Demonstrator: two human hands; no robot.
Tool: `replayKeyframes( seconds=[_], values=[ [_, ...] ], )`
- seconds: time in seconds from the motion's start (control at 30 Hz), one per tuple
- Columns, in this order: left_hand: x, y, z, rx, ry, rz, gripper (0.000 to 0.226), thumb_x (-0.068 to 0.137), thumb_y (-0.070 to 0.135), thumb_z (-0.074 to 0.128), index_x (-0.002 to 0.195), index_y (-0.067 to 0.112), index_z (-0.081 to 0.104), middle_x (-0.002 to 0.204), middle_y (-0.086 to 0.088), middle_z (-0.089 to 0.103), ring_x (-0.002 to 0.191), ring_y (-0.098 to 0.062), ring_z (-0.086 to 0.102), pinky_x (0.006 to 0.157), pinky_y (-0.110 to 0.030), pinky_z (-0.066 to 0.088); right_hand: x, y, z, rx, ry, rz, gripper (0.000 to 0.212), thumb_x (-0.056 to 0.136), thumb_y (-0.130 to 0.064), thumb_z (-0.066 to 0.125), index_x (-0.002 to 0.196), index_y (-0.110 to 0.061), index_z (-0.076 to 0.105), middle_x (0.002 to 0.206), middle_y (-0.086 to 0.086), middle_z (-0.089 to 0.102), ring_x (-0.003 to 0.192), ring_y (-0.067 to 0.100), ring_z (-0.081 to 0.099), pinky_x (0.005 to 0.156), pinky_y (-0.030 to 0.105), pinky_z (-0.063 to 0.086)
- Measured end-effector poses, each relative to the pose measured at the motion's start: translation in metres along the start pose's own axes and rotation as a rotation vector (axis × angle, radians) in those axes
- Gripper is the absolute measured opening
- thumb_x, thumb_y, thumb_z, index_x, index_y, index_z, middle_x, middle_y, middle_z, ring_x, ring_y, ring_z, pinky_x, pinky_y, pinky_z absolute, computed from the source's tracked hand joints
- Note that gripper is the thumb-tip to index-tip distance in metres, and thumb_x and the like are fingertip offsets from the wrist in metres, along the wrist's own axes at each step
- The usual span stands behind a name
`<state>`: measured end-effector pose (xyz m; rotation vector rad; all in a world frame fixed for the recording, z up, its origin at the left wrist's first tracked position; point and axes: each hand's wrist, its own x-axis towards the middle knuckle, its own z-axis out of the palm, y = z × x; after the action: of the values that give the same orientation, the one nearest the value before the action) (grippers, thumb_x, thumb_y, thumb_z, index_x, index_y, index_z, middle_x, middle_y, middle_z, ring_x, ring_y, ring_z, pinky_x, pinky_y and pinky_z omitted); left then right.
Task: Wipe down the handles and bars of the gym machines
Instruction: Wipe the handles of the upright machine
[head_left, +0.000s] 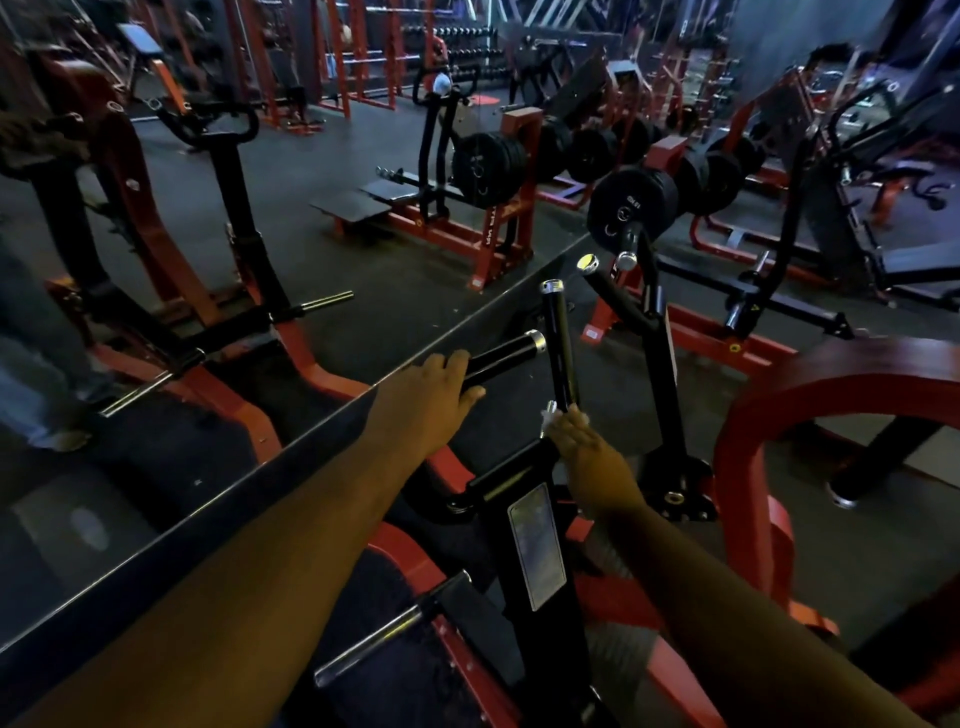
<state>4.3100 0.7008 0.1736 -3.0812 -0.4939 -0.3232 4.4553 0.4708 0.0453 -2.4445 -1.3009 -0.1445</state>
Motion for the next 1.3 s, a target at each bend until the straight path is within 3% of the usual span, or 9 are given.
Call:
replayKeyframes(
  seconds=[0.13, 0.27, 0.47, 0.63, 0.83, 0.9, 0.97, 1.1, 1.3],
  values=[
    [0.010, 0.005, -0.005, 0.031, -0.016, -0.014, 0.061, 0.101, 0.068, 0.035, 0.133, 0.017, 0.045, 0.116, -0.011, 0.066, 0.100, -0.032, 0.068, 0.067, -0.036, 0.039, -0.007, -0.011, -0.028, 0.191, 0.181, -0.006, 0.045, 0.097, 0.000, 0.054, 0.136, -0.020, 0.063, 0.146, -0.005, 0.057, 0.135, 0.015, 0.052, 0.098, 0.037, 0.056],
    [0.030, 0.015, -0.008, 0.057, -0.027, 0.012, 0.061, 0.101, 0.068, 0.036, 0.133, 0.016, 0.045, 0.122, -0.012, 0.063, 0.106, -0.033, 0.065, 0.069, -0.039, 0.038, 0.046, -0.013, -0.077, 0.207, 0.331, 0.037, 0.044, 0.102, -0.003, 0.054, 0.141, -0.023, 0.059, 0.154, -0.006, 0.046, 0.143, 0.011, 0.040, 0.114, 0.023, 0.037],
    [0.042, 0.015, 0.004, 0.082, -0.001, 0.078, 0.051, 0.105, 0.061, 0.029, 0.129, 0.018, 0.044, 0.107, -0.010, 0.066, 0.087, -0.031, 0.069, 0.060, -0.038, 0.036, 0.136, -0.006, -0.101, -0.039, 0.140, 0.035, 0.064, 0.101, 0.004, 0.038, 0.158, -0.024, 0.033, 0.167, -0.002, 0.025, 0.155, 0.017, 0.019, 0.123, 0.038, 0.027],
    [0.045, 0.013, 0.002, -0.018, -0.020, 0.070, 0.047, 0.105, 0.061, 0.033, 0.124, 0.020, 0.046, 0.101, -0.009, 0.069, 0.089, -0.032, 0.068, 0.064, -0.038, 0.037, 0.108, 0.024, -0.067, -0.185, 0.080, -0.091, 0.062, 0.093, 0.003, 0.045, 0.152, -0.016, 0.045, 0.164, 0.004, 0.032, 0.149, 0.033, 0.032, 0.093, 0.052, 0.057],
    [0.044, 0.011, 0.002, -0.033, -0.036, 0.070, 0.046, 0.106, 0.059, 0.033, 0.125, 0.019, 0.046, 0.105, -0.010, 0.068, 0.093, -0.034, 0.067, 0.065, -0.039, 0.038, 0.015, 0.055, -0.016, -0.107, 0.092, -0.351, 0.079, 0.086, 0.011, 0.053, 0.156, -0.020, 0.033, 0.169, -0.014, 0.011, 0.153, 0.017, 0.021, 0.104, 0.035, 0.048],
    [0.043, 0.012, 0.002, -0.032, -0.035, 0.072, 0.047, 0.106, 0.059, 0.033, 0.128, 0.019, 0.045, 0.107, -0.010, 0.068, 0.094, -0.033, 0.067, 0.065, -0.039, 0.038, 0.003, 0.051, -0.020, -0.081, 0.068, -0.325, 0.088, 0.083, 0.008, 0.067, 0.156, -0.025, 0.031, 0.168, -0.011, 0.017, 0.149, 0.020, 0.031, 0.103, 0.041, 0.052],
    [0.044, 0.012, 0.002, -0.037, -0.037, 0.070, 0.048, 0.106, 0.059, 0.032, 0.129, 0.019, 0.045, 0.108, -0.010, 0.068, 0.094, -0.033, 0.068, 0.065, -0.039, 0.038, 0.017, 0.045, -0.037, -0.023, 0.119, -0.288, 0.078, 0.089, 0.004, 0.059, 0.155, -0.031, 0.034, 0.164, -0.008, 0.027, 0.144, 0.023, 0.041, 0.097, 0.044, 0.057],
    [0.046, 0.012, 0.003, -0.036, -0.045, 0.077, 0.050, 0.106, 0.061, 0.031, 0.131, 0.019, 0.045, 0.106, -0.009, 0.068, 0.091, -0.032, 0.068, 0.064, -0.038, 0.038, 0.101, 0.017, -0.080, -0.041, 0.287, -0.113, 0.058, 0.098, 0.004, 0.048, 0.151, -0.021, 0.045, 0.160, 0.004, 0.038, 0.149, 0.025, 0.034, 0.113, 0.042, 0.040],
    [0.044, 0.011, 0.003, -0.035, -0.030, 0.076, 0.051, 0.105, 0.062, 0.031, 0.132, 0.020, 0.045, 0.107, -0.010, 0.069, 0.094, -0.033, 0.068, 0.066, -0.038, 0.039, 0.134, 0.015, -0.079, -0.162, 0.068, -0.084, 0.062, 0.097, -0.003, 0.035, 0.155, -0.022, 0.040, 0.167, 0.000, 0.026, 0.154, 0.021, 0.019, 0.108, 0.045, 0.045]
  ],
)
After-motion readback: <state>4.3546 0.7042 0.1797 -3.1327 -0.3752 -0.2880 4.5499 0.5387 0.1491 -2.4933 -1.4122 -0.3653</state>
